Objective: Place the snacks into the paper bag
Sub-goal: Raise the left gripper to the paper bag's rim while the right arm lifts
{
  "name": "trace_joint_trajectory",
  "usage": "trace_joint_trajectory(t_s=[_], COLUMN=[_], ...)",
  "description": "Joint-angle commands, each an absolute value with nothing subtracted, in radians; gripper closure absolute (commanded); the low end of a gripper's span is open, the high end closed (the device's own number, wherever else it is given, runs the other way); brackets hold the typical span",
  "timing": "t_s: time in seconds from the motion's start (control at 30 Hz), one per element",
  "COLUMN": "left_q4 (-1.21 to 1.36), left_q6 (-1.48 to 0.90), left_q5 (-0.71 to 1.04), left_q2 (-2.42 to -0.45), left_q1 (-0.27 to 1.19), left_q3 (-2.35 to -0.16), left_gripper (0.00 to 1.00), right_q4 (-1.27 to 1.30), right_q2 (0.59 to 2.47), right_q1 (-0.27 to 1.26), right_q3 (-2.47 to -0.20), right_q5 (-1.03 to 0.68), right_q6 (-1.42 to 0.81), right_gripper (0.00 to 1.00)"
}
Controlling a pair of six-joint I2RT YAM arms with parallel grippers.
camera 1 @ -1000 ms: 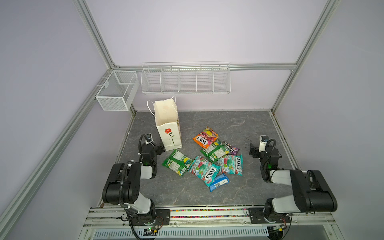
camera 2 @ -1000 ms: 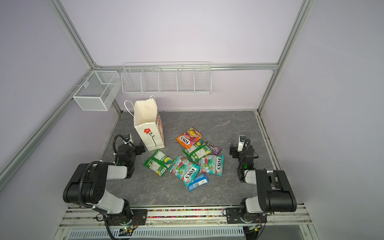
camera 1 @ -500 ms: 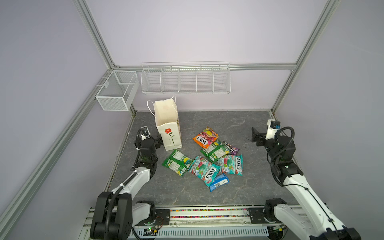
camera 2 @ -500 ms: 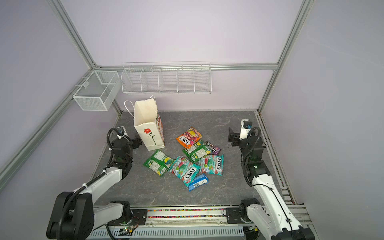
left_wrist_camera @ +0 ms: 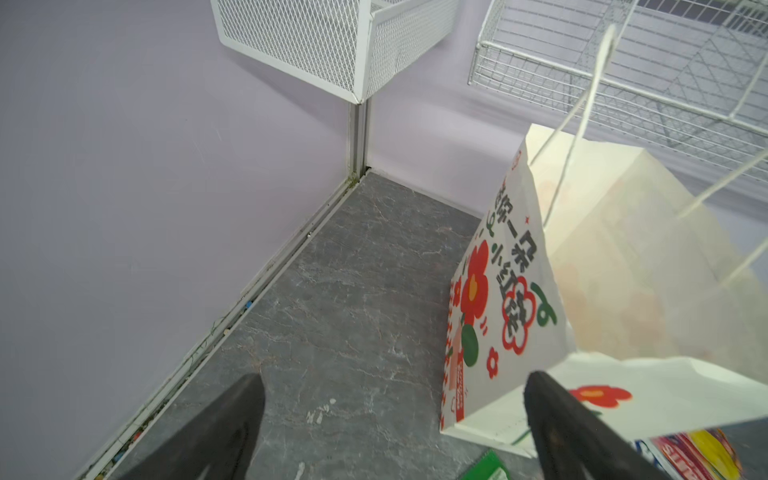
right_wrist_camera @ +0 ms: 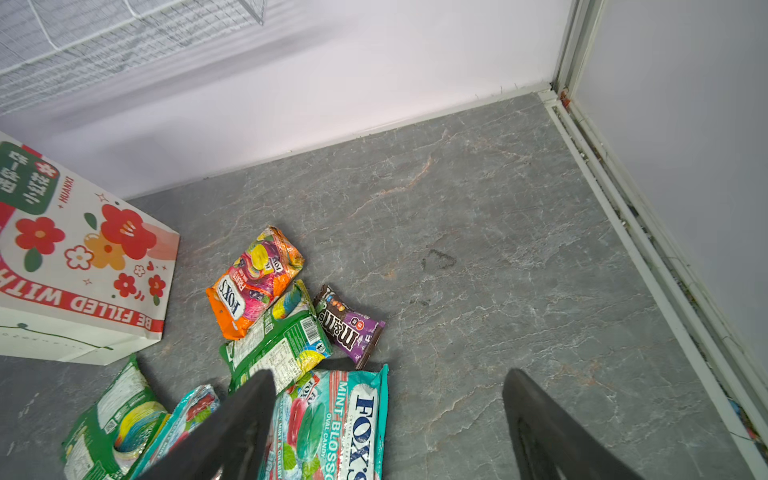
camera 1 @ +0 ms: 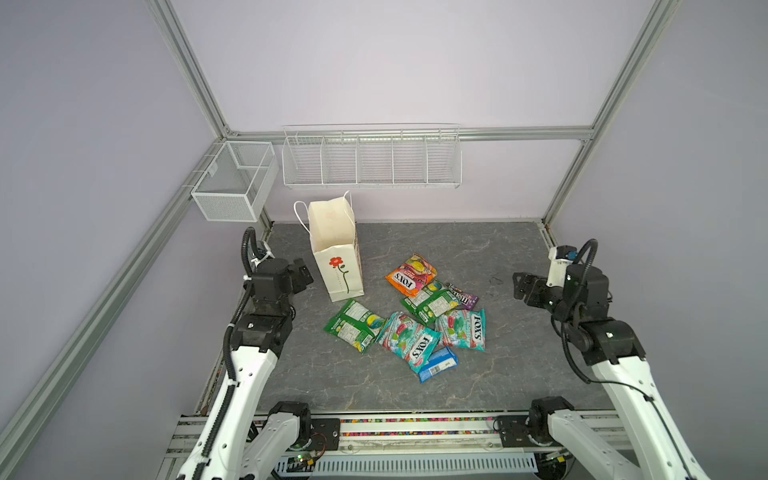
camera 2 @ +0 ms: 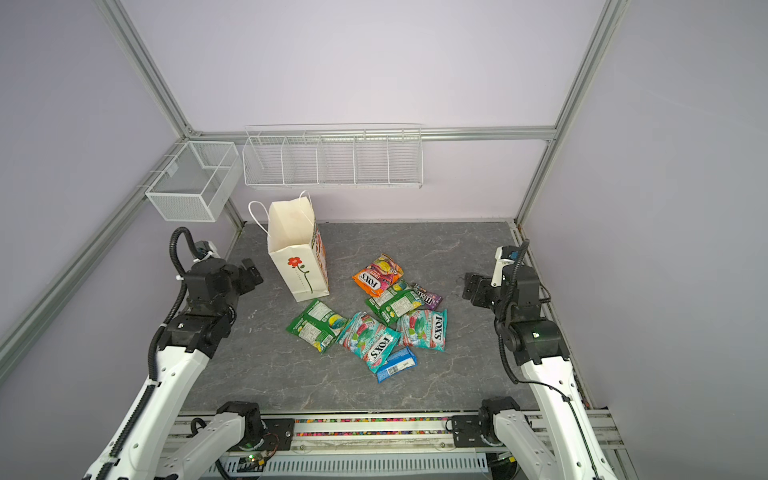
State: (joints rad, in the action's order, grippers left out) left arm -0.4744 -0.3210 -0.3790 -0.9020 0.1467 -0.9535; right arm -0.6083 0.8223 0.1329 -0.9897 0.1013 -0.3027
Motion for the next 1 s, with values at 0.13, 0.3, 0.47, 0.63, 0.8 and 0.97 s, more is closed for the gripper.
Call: trace_joint_trajectory(t_s=[0.13,0.3,0.47,0.63,0.8,0.97], left_q4=[-0.752,-0.824,-0.892,-0.948,-0.966,-0.993], left_q6=[-0.379,-0.389,-0.406,-0.418,-0.426,-0.425], left_q5=[-0.252,-0.210,-0.145,-0.101,-0.083,-0.114], left_q2=[-0.917,-0.986,-1.101,-1.222,-1.312,-1.416], left_q1=[0.167,0.168,0.167,0.167,0.167,0.167], left_q3=[-1.151,-1.288,-1.418,-1.528,-1.596,-1.655], left_gripper=[0.06,0.07,0.13,0.20,0.21,0.25], right_q4=[-0.792,-0.823,-0.847,-0.841,-0.841,-0.841], right_q2=[0.719,0.627,0.587,0.580,0.591,0.578], right_q1=[0.137,0.137,0.138,0.140,0.147,0.154], right_q3=[-0.990,-0.917,-0.886,-0.857,-0.853,-0.851], right_q5=[0.060,0.096,0.124,0.126,0.119,0.126], right_q6=[-0.295,-0.309,-0.333,-0.339,-0.343,-0.344], right_gripper=[0.12,0.12,0.12,0.11,0.12,0.12])
